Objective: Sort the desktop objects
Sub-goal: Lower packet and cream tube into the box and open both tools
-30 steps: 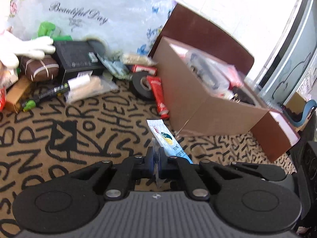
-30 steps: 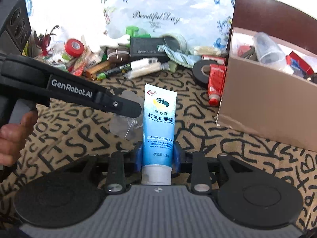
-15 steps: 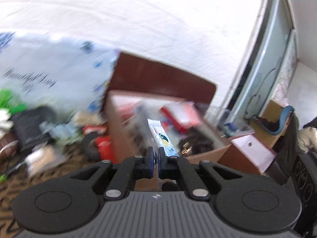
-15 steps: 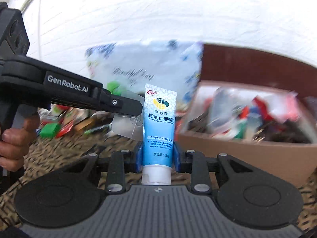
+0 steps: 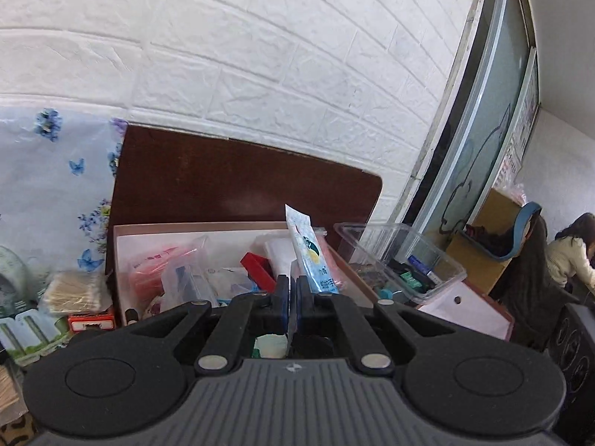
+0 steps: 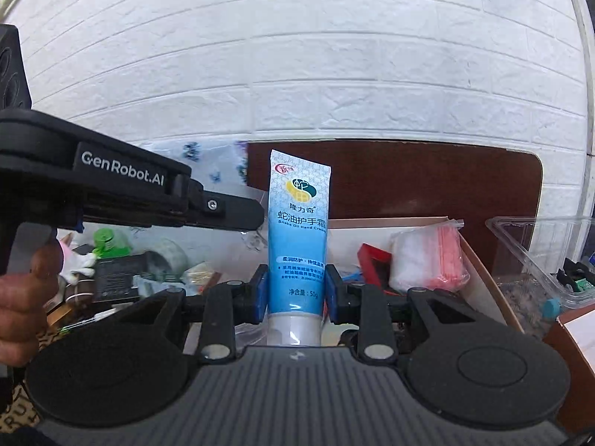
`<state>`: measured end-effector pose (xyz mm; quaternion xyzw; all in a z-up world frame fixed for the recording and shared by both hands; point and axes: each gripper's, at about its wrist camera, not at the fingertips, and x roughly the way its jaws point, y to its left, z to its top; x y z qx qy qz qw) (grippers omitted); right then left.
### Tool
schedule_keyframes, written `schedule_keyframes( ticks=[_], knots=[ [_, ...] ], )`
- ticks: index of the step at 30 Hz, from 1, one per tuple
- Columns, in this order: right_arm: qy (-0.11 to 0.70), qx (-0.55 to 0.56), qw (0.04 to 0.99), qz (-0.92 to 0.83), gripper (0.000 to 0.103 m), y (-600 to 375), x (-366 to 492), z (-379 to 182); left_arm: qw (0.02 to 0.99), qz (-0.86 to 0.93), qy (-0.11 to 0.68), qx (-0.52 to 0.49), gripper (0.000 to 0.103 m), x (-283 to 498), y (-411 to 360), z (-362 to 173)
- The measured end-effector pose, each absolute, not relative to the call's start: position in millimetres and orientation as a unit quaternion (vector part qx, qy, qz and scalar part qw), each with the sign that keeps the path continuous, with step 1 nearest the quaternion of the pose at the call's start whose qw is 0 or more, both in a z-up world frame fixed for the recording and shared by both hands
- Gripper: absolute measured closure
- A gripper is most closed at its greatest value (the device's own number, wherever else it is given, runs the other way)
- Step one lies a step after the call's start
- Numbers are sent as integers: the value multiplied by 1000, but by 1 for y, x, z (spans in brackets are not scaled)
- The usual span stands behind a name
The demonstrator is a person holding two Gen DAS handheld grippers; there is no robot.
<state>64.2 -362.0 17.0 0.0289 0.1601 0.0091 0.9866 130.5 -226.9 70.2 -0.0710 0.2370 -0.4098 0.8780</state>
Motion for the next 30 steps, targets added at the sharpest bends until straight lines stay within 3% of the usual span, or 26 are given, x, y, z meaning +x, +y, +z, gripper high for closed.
schedule_keyframes(
  ticks=[9,16,27,28,30],
  knots=[
    [217,40,975,19,74,-352,111,-24,882,-371,283,-69,103,175,-221,31],
    [202,32,978,37,74,-333,128,-16,890,-347,283,-87,102,187,-199,29],
    [200,38,979,5,74,-358,138,-9,884,-370,275,-77,103,193,-241,39],
    [203,39,978,0,73,-362,142,-12,884,-368,276,-79,102,195,-242,38],
    [222,35,974,-1,69,-366,148,-19,881,-371,281,-89,73,195,-240,36]
  ],
)
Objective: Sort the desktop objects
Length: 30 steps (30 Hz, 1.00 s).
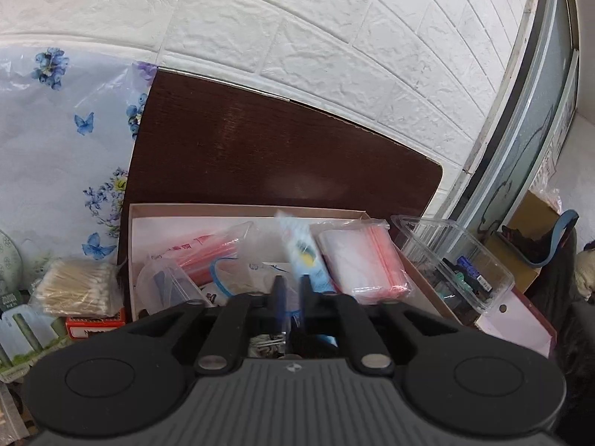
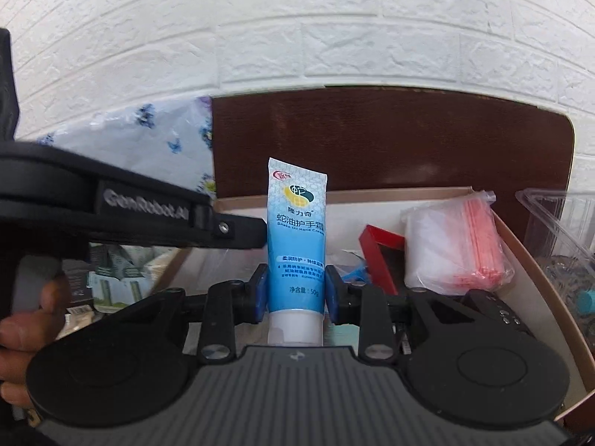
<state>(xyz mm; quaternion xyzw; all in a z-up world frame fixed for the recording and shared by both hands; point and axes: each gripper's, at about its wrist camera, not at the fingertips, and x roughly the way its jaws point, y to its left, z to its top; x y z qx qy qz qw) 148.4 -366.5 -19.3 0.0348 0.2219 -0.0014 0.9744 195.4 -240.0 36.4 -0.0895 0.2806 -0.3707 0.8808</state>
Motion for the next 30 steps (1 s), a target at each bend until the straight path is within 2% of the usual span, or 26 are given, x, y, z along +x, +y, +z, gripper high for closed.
schedule_keyframes(
  ticks=[1,2,5,7,8,11,12,18,20,30],
  knots=[
    [227,28,973,-5,63,-367,148,-22,877,-374,285,-94,31,194,-238,36],
    [222,21,975,-14,46,-367,144,-24,878,-374,283,-96,7,191,-235,36],
    [207,12,978,-16,32,-366,130,-26,895,-363,241,-89,4,178,-227,38],
    [202,13,979,-17,25,-365,121,-25,900,-357,239,-78,3,173,-225,39],
    [199,11,980,-22,18,-365,116,-25,900,-354,241,-78,3,171,-223,39],
    [189,5,981,-40,13,-362,100,-22,900,-345,251,-90,3,162,-215,39],
    [189,4,981,-45,8,-361,95,-21,900,-342,255,-95,3,159,-212,39],
    [189,-2,980,-59,7,-354,65,-13,903,-323,265,-101,0,130,-201,39],
    [192,-14,979,-64,2,-349,54,-11,908,-317,258,-93,0,117,-198,42],
    [202,-25,975,-88,2,-337,-8,0,918,-291,262,-67,0,54,-182,46]
  ],
)
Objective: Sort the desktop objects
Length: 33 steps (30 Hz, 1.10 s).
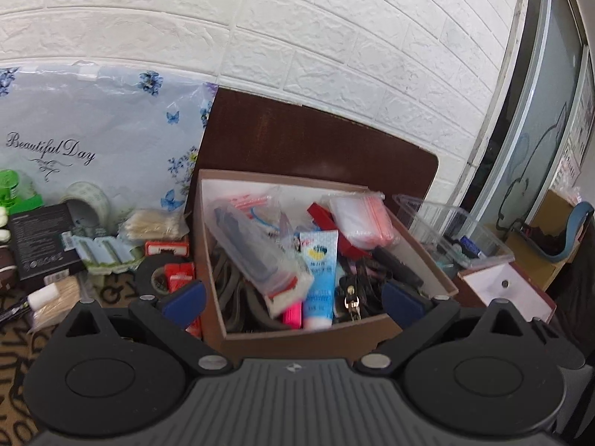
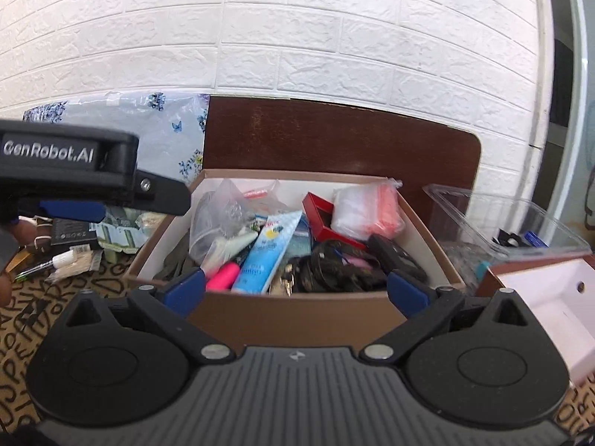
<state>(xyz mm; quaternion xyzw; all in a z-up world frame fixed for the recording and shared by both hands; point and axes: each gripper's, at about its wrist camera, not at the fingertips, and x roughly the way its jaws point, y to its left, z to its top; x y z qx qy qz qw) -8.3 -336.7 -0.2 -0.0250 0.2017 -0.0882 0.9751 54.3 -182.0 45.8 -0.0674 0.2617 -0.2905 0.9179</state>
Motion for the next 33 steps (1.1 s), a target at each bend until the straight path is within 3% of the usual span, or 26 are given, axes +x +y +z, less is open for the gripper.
schedule_keyframes(
  ticks=[15,33],
  knots=[
    [219,-3,967,-130,2,-343,-71,-8,925,-255,280,17,0,-8,-202,40],
    [221,-3,967,-125,2,-336,-78,-9,924,-267,273,27,0,-24,-208,37]
  ],
)
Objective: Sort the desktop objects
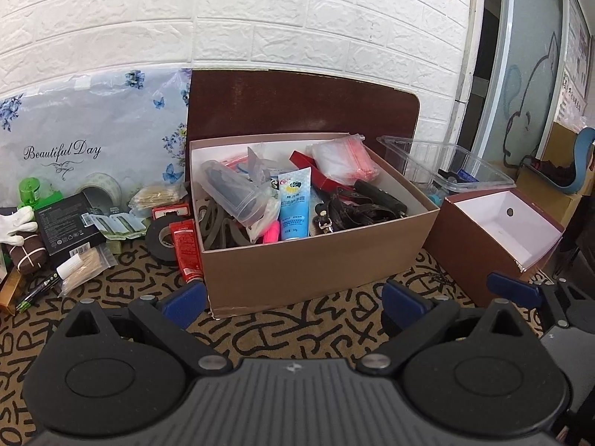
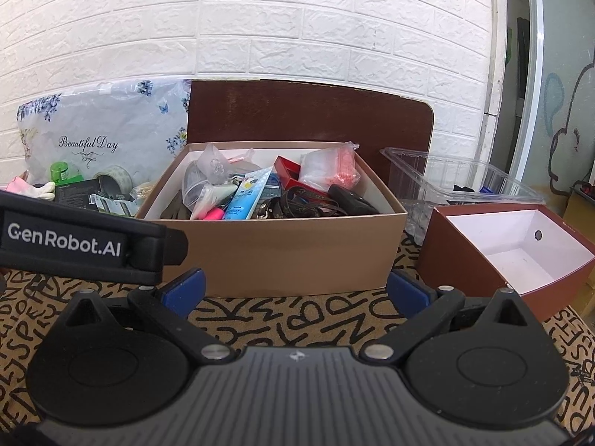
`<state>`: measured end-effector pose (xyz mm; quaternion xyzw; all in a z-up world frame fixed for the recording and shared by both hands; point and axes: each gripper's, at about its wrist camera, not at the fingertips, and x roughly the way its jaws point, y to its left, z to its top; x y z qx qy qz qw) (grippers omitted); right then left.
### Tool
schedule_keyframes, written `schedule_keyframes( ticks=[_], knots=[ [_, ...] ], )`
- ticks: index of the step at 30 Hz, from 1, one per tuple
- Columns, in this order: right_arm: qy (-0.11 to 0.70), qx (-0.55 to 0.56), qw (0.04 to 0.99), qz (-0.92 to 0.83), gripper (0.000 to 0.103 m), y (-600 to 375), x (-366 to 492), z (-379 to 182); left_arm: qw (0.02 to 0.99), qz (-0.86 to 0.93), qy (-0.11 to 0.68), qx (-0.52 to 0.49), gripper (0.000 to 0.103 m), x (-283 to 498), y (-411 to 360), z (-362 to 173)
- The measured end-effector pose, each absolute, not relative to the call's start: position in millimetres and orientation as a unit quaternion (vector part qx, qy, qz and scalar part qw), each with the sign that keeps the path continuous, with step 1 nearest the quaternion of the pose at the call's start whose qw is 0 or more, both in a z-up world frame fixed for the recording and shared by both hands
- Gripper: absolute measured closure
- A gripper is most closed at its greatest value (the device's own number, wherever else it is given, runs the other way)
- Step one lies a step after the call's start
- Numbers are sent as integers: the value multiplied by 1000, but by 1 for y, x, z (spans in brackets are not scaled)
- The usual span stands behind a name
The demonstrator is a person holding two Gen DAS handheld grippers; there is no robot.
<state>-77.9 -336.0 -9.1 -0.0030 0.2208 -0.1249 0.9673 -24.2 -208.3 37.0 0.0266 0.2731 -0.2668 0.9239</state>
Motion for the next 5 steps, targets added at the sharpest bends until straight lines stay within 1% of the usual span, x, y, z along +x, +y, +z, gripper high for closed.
schedule_keyframes(
  ticks=[5],
  knots=[
    [221,-1,968,-123,2,-336,-78,-9,924,-267,271,26,0,-26,-209,39]
  ],
)
